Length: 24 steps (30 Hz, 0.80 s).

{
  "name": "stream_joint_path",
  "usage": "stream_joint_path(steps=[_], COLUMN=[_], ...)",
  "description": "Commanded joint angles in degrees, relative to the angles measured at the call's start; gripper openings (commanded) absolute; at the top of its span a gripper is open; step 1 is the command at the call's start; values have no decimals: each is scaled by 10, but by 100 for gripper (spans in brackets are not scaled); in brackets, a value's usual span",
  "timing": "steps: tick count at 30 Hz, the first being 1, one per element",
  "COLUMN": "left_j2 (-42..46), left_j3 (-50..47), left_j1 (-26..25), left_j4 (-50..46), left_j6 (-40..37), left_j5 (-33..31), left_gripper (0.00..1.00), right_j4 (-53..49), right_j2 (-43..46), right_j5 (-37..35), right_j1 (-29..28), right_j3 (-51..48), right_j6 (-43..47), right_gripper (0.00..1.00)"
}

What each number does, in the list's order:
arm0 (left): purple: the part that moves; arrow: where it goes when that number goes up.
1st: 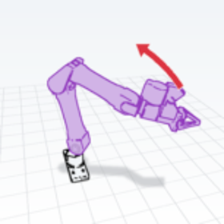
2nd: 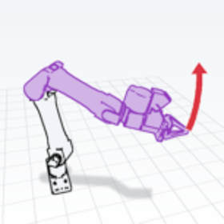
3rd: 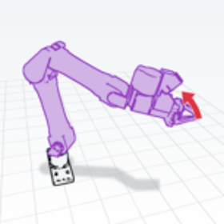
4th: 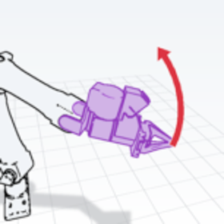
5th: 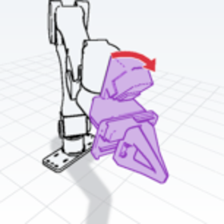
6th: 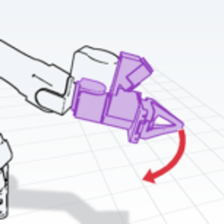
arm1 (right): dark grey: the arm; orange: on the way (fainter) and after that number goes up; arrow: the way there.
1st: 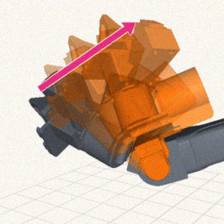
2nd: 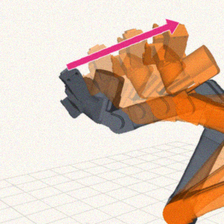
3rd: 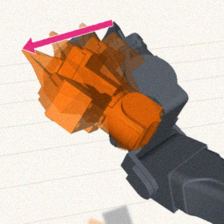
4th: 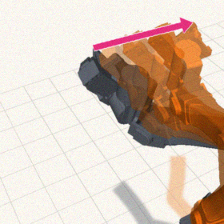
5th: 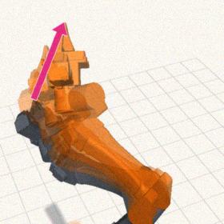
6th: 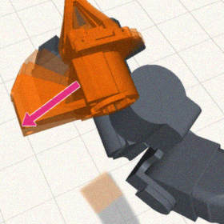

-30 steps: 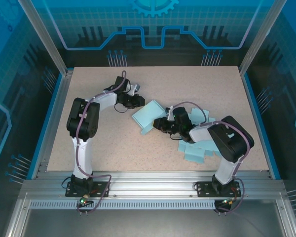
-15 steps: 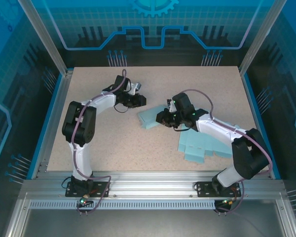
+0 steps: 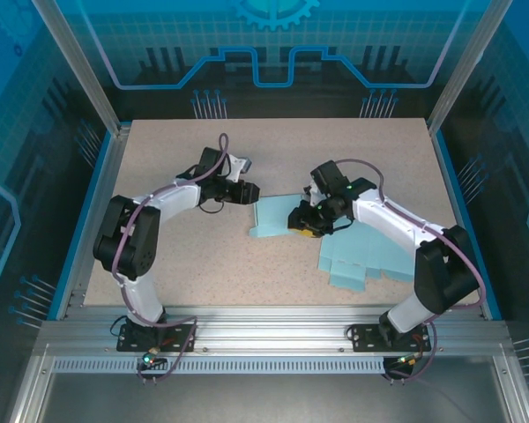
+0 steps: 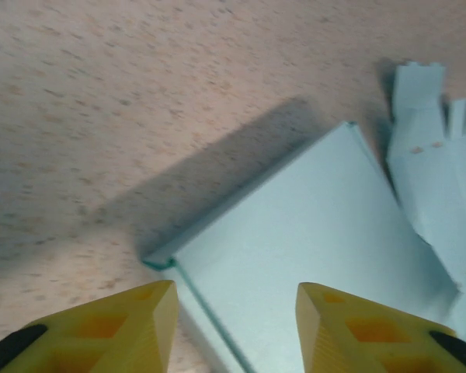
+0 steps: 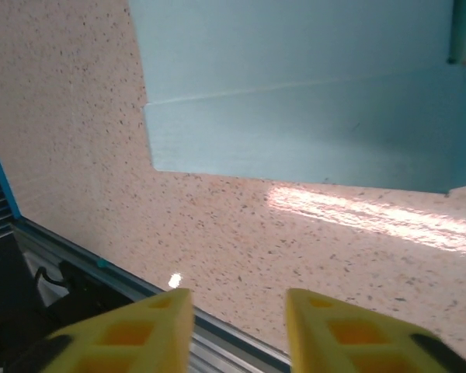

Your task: Fold the paper box

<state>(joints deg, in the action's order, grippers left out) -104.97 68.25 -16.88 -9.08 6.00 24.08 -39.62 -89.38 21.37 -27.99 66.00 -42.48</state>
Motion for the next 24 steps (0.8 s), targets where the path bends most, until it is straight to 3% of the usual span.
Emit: stream_joint_path(steps=[1,7,8,11,14,19,24], left_j2=[8,65,77,112,137,103,44], left_j3=[18,-77,-90,-132,-165,-153,-114], left_j1=[-1,-27,-34,-57,-79,-80,-80], left_j4=[-68,4,11,40,62,43,38], left_j6=[-9,37,47,64,63,99,145], left_j5=[-79,-81,-79,-76,-86,-115,-144], left_gripper=[51,55,58,80,87,87,73], right_j4=[-19,54,67,99,125,156,183], right_j2=[0,4,-2,-28,-59,-108,-151], right_j5=[-29,-79,-76,-51,-11,17,27], right_j1=[22,66,77,103,117,116,117], right_j3=[33,14,10,2,-3,-3,3], right_j6=[101,230,239,247,245,247,246], right_gripper=[50,75,77,78,78,76,75])
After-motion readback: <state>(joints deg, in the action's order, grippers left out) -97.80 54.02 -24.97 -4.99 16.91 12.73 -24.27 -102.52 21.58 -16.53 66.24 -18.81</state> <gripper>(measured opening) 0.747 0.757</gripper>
